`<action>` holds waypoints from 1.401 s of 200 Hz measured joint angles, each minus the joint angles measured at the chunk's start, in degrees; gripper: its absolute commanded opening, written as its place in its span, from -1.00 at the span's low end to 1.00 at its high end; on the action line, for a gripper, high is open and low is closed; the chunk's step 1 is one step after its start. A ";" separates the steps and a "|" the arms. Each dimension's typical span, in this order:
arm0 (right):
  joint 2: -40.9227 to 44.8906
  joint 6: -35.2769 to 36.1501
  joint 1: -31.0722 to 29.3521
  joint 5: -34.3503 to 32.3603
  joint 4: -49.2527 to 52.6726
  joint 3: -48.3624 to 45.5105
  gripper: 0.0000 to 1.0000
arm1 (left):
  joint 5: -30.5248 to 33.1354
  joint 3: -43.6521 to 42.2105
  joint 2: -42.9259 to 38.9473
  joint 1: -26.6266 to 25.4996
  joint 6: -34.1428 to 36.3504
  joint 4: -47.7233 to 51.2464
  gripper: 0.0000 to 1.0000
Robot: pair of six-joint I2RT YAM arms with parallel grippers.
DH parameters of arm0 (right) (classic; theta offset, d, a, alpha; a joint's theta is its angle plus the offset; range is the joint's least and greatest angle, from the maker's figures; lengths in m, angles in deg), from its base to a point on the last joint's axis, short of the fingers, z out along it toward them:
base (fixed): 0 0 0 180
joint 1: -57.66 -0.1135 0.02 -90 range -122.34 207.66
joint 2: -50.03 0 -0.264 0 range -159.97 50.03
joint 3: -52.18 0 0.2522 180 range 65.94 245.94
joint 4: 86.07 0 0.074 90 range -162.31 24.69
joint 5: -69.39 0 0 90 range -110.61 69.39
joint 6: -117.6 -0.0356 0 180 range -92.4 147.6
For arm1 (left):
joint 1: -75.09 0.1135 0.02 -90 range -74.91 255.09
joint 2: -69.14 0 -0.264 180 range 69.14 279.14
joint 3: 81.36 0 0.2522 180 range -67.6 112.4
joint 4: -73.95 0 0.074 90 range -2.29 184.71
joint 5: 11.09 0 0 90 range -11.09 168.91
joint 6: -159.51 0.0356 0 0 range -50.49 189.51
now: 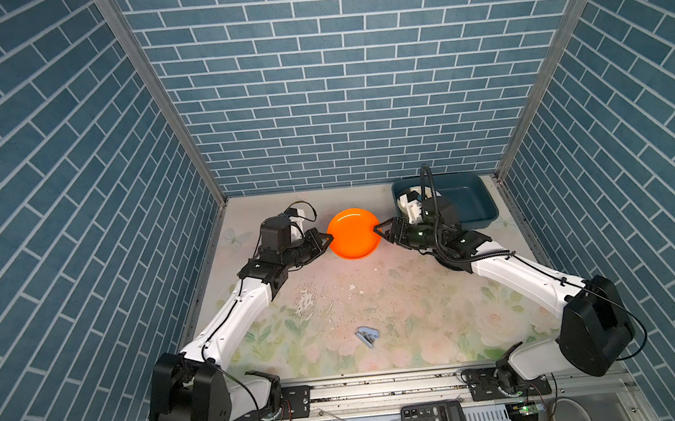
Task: Place the plates into the plastic bin on the countertop
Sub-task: 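Pass the orange plate from the left gripper to the right gripper, then lower the orange plate into the teal bin with the right gripper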
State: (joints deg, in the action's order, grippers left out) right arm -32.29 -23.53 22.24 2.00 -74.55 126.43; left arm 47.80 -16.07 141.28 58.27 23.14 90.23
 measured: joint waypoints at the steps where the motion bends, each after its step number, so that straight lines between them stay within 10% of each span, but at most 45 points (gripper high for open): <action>1: 0.00 -0.04 -0.02 0.02 -0.04 0.00 -0.06 | -0.02 0.00 0.00 0.00 -0.04 -0.02 -1.00; 60: 0.00 -2.62 -0.17 0.63 -4.83 -0.11 -0.42 | -0.17 -0.02 1.33 -1.18 -0.79 -2.05 -1.00; 93: 0.07 -4.00 0.24 -1.33 -4.96 -1.55 -0.95 | 0.09 -0.02 3.13 -2.23 -1.44 -4.04 -0.99; 141: 1.18 -4.39 -0.17 -4.85 -2.51 -5.51 -1.00 | -0.52 0.00 5.79 -4.15 -0.35 -6.19 0.61; 162: 2.67 -4.61 -0.26 -5.90 -2.95 -5.49 -1.00 | -0.04 0.00 5.66 -4.15 0.37 -5.81 0.98; 280: 2.38 -4.33 5.68 -12.94 -0.76 -4.02 -1.00 | 5.90 -0.83 0.68 -4.15 3.74 -2.43 0.99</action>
State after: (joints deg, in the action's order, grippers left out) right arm -29.91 -27.86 27.92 -10.94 -75.31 122.40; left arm 53.70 -16.90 141.96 54.11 26.88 87.81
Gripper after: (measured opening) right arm 0.069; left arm 0.995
